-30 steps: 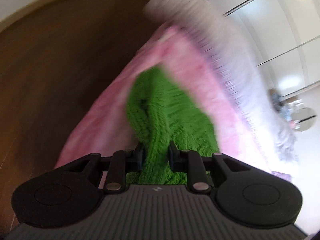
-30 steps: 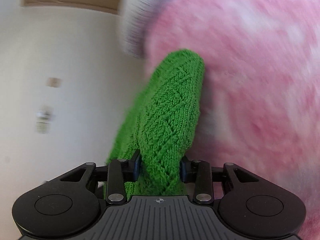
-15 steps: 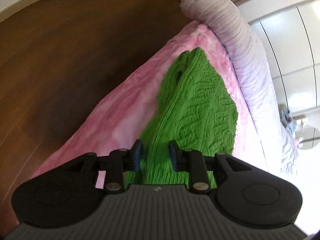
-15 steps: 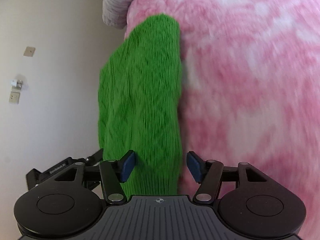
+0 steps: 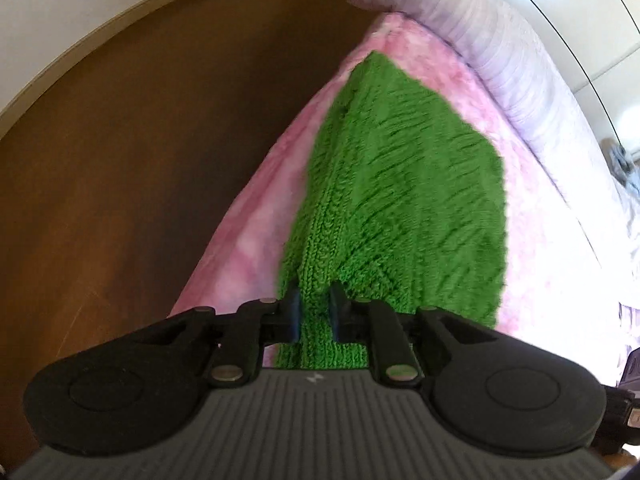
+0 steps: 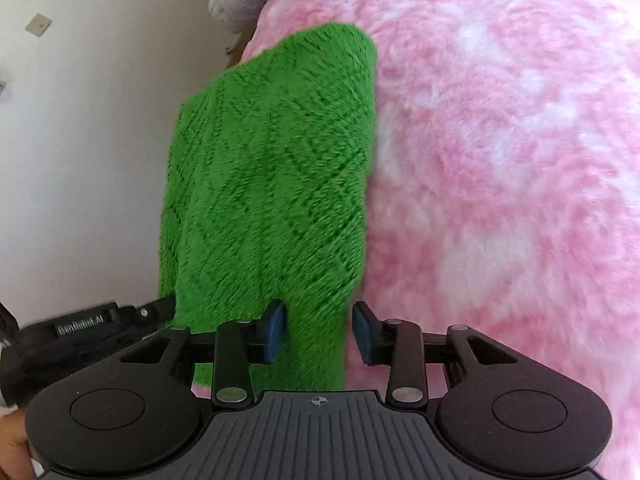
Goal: Fold clothes
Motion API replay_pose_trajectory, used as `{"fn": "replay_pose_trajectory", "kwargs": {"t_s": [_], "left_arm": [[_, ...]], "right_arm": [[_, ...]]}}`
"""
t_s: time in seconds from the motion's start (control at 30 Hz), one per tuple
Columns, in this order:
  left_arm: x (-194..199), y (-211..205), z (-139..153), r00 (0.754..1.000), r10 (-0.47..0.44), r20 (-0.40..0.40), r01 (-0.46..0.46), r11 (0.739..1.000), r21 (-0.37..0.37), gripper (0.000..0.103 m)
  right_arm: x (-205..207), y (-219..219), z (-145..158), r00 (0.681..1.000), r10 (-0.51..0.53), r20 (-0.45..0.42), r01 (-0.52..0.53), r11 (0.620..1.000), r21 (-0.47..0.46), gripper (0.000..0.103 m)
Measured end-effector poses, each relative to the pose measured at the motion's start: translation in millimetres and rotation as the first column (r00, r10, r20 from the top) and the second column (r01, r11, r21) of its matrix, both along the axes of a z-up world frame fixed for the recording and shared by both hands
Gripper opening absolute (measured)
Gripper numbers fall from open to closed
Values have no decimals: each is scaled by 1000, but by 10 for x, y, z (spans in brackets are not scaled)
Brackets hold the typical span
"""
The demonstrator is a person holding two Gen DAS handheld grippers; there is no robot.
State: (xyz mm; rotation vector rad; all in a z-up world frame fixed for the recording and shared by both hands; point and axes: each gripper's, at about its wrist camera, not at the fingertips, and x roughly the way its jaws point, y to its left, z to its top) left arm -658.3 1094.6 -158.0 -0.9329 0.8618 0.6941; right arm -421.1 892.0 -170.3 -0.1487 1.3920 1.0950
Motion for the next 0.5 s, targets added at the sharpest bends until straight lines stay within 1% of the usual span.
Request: {"fn": "replay_pose_trajectory", "kwargs": {"t_s": [0.07,0.13,0.2,0.27,0.33,0.4,0.43,0.47,0.5], "left_arm": [[4,-33,167,997,-79,-7,79,996,48,12],[-58,-125,293,989,-149,8,148,986,79,9],[-129,-216,386,977,-209,34,206,974,92,9],[-138,-250,388,962,-259,85,252,964,82,9],[-129,-314,344,947,-317,61,309,945,109,9],[-72,-338,193,929,-369,15,365,923,122,9],[-24,-332,95,922,-388,-11,386,914,124,10],[66,-286,-52,919,-392,-42,394,911,120,9],[119,-240,-173,919,-390,-53,393,913,111,7]], "right_arm": [[-101,-31,171,997,-27,75,26,1000,13,37],[-226,-150,288,984,-77,159,70,996,52,37],[-375,-240,301,971,-144,189,137,989,50,37],[-510,-288,332,959,-200,202,193,980,54,36],[-643,-246,352,946,-218,242,207,976,70,35],[-776,-128,339,929,-196,313,181,981,76,34],[-810,-55,262,928,-181,326,172,983,56,34],[-845,18,185,926,-166,338,164,986,37,34],[-879,90,108,925,-151,350,155,988,17,34]]}}
